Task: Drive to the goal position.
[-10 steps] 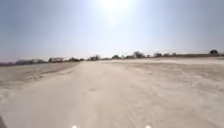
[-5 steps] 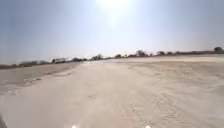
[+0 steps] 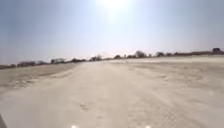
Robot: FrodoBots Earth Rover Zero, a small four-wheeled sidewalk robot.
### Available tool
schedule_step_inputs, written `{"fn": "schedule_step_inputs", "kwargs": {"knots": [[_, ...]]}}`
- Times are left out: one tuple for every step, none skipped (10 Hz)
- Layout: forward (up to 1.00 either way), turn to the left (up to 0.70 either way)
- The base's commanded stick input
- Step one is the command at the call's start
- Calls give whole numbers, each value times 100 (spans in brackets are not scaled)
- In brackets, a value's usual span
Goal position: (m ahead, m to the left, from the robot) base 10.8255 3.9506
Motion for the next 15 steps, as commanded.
{"fn": "schedule_step_inputs", "kwargs": {"knots": [[70, 0], [70, 0], [70, 0], [70, 0], [70, 0], [70, 0], [70, 0], [70, 0], [70, 0], [70, 0], [70, 0], [70, 0], [70, 0], [70, 0], [70, 0]]}}
